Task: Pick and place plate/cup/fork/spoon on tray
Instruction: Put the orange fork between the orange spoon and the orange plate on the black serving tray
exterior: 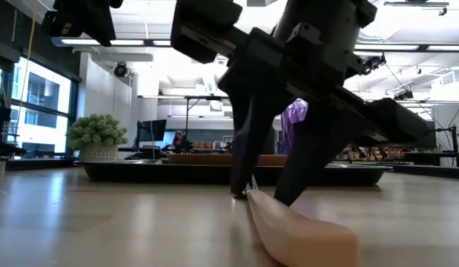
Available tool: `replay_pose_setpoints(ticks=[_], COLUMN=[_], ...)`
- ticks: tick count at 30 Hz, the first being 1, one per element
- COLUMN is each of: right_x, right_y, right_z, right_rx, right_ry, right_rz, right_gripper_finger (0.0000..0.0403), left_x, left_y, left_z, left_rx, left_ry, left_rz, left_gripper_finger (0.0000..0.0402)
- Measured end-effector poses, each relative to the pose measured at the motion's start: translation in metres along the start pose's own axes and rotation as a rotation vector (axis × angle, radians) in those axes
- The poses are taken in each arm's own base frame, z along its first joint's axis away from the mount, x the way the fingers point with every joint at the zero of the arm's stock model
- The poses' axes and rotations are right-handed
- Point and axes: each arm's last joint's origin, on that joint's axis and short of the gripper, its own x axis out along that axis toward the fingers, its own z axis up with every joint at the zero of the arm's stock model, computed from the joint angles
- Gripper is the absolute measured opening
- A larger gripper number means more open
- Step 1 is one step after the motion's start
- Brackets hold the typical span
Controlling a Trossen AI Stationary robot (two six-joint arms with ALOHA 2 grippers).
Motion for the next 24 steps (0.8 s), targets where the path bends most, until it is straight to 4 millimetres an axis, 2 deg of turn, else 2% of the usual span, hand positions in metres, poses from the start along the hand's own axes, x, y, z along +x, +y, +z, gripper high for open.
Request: replay_pose_setpoints(ticks=[10,18,24], right_x=[0.003,0.018,0.019], right_y=[-0.002,-0.009,-0.010], right_z=[0.001,0.002,0.004], right_rx=[0.015,0.019,-0.001], right_ry=[-0.010,-0.012,-0.031], right_rz=[-0.022,-0.073,-0.084], right_gripper_finger=[0.0129,0.0078,0.0046], left_x=[0.000,0.000,0.000], left_y=[0.000,0.000,0.000], left_z=[0.000,0.000,0.000], left_rx=[0.009,0.020,0.020], left_ry=[0.000,0.001,0.001], left_rz=[0.001,0.002,0.002], left_gripper_finger=[0.0051,0.0051,0.0051])
